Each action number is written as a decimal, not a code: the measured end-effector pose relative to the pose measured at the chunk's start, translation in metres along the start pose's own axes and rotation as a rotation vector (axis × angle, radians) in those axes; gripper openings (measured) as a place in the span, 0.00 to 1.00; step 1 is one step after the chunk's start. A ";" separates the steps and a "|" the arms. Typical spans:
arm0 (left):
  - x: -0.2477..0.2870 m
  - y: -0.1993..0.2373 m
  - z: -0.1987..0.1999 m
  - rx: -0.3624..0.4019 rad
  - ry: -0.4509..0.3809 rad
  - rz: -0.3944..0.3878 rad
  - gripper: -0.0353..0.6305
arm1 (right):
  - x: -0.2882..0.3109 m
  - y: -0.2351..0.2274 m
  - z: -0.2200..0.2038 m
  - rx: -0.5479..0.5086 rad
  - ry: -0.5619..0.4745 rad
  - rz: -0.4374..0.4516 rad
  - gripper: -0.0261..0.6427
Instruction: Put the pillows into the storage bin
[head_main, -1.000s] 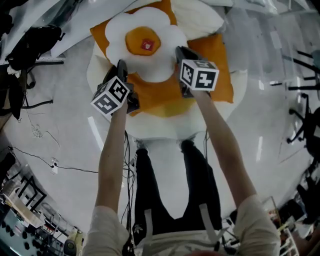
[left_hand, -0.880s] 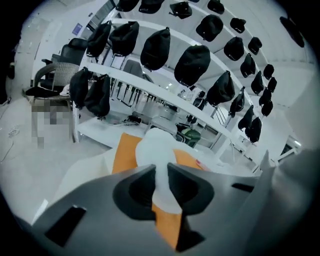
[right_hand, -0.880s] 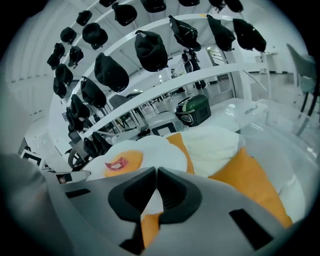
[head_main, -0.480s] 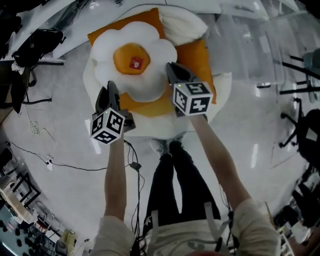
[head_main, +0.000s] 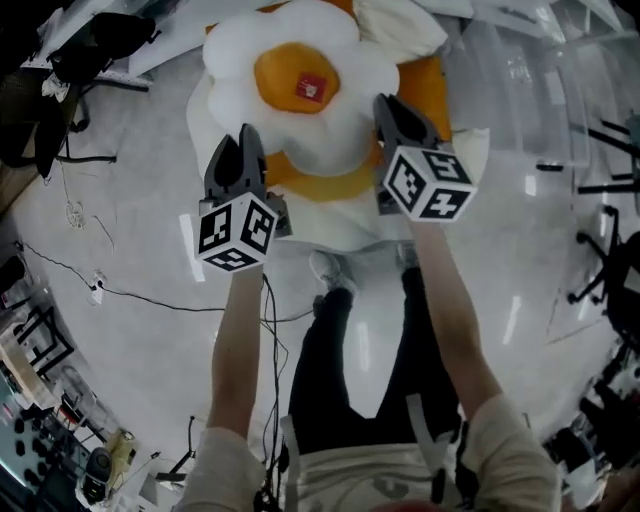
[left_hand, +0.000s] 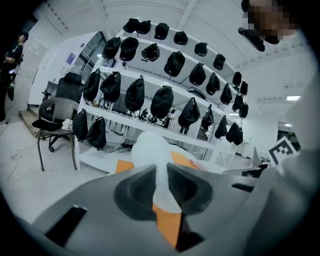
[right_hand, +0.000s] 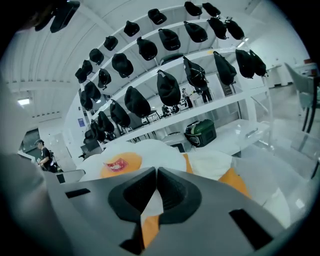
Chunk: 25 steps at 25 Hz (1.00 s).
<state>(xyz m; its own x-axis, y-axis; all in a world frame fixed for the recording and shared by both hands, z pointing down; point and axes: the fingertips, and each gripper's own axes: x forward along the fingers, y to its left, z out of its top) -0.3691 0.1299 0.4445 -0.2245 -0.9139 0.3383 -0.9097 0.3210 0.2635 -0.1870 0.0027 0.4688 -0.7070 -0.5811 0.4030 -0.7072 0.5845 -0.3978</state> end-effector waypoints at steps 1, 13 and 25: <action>-0.002 -0.002 -0.002 0.029 -0.001 0.010 0.14 | -0.001 -0.002 -0.007 0.018 0.001 0.004 0.06; -0.009 -0.149 -0.039 0.017 -0.006 0.105 0.13 | -0.073 -0.117 0.031 -0.024 0.064 0.078 0.06; 0.165 -0.365 -0.053 -0.032 -0.010 -0.123 0.13 | -0.113 -0.339 0.169 -0.223 -0.093 -0.129 0.06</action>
<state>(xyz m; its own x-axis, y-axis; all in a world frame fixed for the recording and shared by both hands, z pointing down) -0.0558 -0.1247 0.4524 -0.1155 -0.9493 0.2924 -0.9188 0.2139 0.3316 0.1317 -0.2256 0.4186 -0.6160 -0.7022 0.3568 -0.7801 0.6068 -0.1525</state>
